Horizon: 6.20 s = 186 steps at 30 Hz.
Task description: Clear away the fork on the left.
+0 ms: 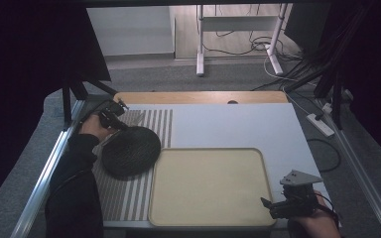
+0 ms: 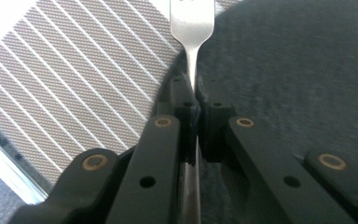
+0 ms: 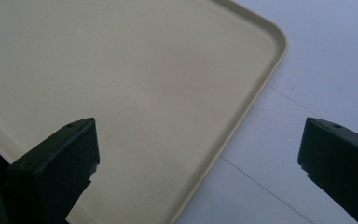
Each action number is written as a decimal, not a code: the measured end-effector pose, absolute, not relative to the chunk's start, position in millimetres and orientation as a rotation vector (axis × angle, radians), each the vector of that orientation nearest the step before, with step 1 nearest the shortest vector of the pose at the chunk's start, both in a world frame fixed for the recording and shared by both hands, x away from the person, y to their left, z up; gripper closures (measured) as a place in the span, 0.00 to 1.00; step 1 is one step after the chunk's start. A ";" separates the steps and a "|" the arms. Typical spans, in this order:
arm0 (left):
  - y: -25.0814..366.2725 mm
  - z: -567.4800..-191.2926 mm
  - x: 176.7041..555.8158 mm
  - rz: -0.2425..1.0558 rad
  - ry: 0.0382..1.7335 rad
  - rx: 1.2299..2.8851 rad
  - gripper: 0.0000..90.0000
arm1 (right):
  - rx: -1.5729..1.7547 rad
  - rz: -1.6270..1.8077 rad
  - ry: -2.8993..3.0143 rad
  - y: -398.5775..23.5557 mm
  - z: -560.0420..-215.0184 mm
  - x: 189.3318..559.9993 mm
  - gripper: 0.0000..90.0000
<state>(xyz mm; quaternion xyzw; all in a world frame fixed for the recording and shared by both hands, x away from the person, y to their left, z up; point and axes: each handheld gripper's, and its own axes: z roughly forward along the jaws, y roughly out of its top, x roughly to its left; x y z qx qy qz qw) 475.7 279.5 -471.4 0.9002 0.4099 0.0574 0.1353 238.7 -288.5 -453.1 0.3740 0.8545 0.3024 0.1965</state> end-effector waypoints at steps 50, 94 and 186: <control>157.4 -471.8 330.8 -0.070 1.095 2.543 0.96 | 1.035 0.844 2.381 -287.8 -452.5 237.6 0.00; 72.5 -501.1 312.1 -0.124 0.835 2.581 0.99 | 1.016 0.846 2.397 -286.9 -452.6 237.0 0.00; 198.5 -485.2 306.3 0.058 1.017 2.187 0.00 | 1.022 0.854 2.398 -287.2 -452.3 237.1 0.00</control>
